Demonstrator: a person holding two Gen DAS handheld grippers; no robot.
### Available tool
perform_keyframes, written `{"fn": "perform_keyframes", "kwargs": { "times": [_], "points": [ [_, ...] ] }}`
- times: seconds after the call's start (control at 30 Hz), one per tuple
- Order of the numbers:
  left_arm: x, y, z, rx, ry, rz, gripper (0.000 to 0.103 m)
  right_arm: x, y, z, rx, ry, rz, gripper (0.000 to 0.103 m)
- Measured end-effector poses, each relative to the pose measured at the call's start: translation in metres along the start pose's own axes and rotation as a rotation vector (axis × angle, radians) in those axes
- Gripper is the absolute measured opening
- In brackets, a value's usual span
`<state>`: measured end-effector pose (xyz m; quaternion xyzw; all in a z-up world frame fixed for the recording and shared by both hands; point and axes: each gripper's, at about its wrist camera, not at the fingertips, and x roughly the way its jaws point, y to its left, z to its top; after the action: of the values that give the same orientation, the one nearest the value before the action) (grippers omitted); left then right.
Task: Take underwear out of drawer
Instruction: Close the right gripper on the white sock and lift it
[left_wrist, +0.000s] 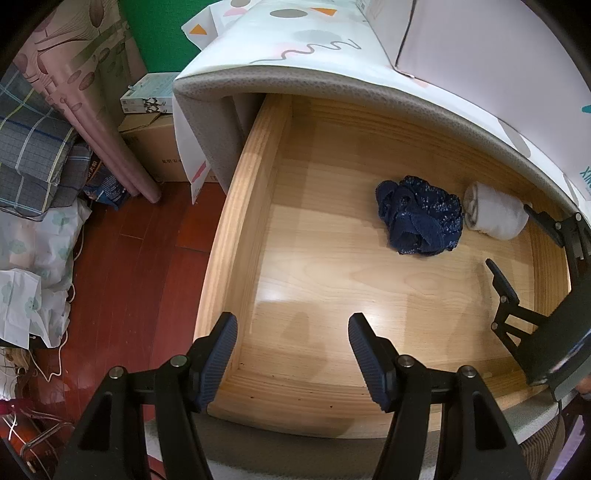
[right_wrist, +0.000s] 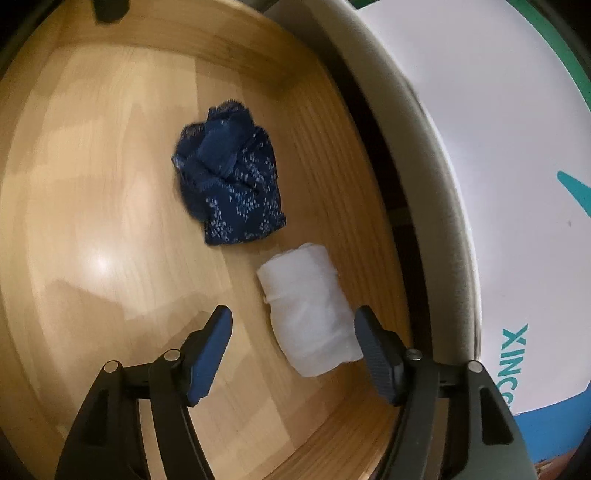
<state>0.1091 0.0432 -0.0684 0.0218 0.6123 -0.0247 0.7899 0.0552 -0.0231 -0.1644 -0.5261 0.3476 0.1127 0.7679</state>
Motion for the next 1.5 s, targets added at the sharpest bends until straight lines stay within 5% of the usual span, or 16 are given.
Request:
{"fn": "perform_keyframes", "kwargs": {
  "times": [0.2,0.33,0.67,1.2,1.5],
  "points": [
    [0.0,0.0,0.0,-0.001,0.0,-0.003,0.064,0.01,0.016,-0.001,-0.045,0.011,-0.055,0.055],
    [0.0,0.0,0.0,0.003,-0.001,0.001,0.064,0.021,0.031,-0.002,-0.1,0.038,-0.037,0.061],
    [-0.001,0.001,0.0,0.003,-0.002,0.0,0.064,0.062,0.061,-0.029,-0.186,0.072,-0.161,0.049],
    [0.001,0.001,0.001,-0.003,-0.002,-0.006,0.064,0.078,0.037,-0.037,-0.067,0.114,-0.038,0.037],
    [0.0,0.003,0.001,-0.003,-0.006,-0.01,0.064,0.053,0.0,0.003,-0.008,0.148,0.055,0.036]
  ]
}}
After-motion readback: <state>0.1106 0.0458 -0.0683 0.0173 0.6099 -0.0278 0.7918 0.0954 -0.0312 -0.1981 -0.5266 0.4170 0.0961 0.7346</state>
